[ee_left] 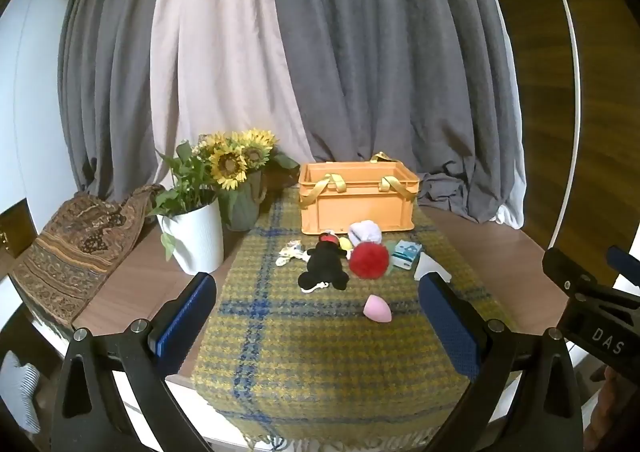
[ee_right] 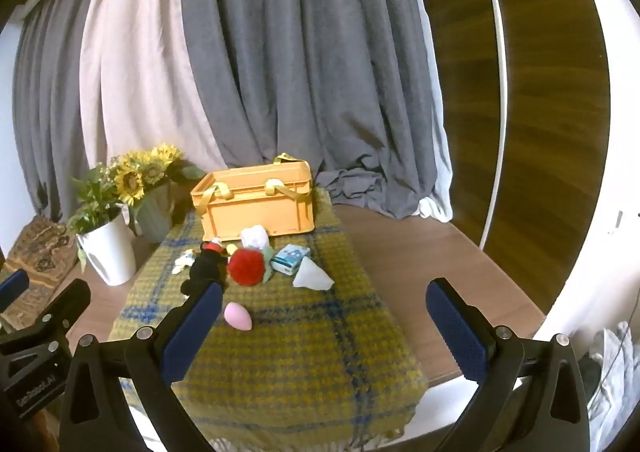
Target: Organize soft objects
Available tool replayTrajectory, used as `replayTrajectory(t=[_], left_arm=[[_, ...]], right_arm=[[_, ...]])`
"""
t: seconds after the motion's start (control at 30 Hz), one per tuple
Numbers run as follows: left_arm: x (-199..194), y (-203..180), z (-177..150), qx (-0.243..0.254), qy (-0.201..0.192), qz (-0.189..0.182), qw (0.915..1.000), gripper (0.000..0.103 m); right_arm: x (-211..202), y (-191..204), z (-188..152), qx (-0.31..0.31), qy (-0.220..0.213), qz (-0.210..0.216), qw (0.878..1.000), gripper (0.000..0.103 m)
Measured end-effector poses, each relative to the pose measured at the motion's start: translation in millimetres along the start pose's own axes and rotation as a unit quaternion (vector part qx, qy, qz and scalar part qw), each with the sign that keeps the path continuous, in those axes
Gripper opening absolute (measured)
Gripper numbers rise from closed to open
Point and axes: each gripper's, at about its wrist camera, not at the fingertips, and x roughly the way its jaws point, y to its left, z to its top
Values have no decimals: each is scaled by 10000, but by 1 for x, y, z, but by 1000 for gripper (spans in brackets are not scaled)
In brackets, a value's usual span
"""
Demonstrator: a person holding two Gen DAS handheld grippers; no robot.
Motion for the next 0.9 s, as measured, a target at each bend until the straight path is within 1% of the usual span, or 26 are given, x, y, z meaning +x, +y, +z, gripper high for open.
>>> replayTrajectory(t=[0.13,0.17,0.23,0.27,0.3,0.33,0.6,0.67,0.9], left_arm=[[-4,0,5,-23,36,-67,10000,103],[-4,0,7,-31,50,-70,10000,103],[-4,-2,9,-44,48,-71,10000,103],[-6,-1,8,-61,30,-74,9999,103],[-7,-1,9,-69,9,-74,9999,103],[-7,-2,10,-79,2,-62,9999,103],[-9,-5,11,-154,-71,-68,9998,103],[-10,-5,9,-158,-89,-63,9998,103],[-7,-7,12,-132,-94,-83,9998,103]], right_arm=[[-4,-1,-3,-36,-71,25,10000,103],[-11,-9,-2,125,-169,24,9998,103],[-15,-14,-3,142,-188,38,9997,103],[-10,-9,2,67,-79,-11,9999,103],[-10,-11,3,69,-93,-2,9999,103],[-17,-11,-3,81,-195,-7,9998,103],[-15,-21,6,69,-267,22,9996,103],[-13,-6,7,28,-247,-31,9997,103],[-15,-15,8,32,-288,-1,9996,103]])
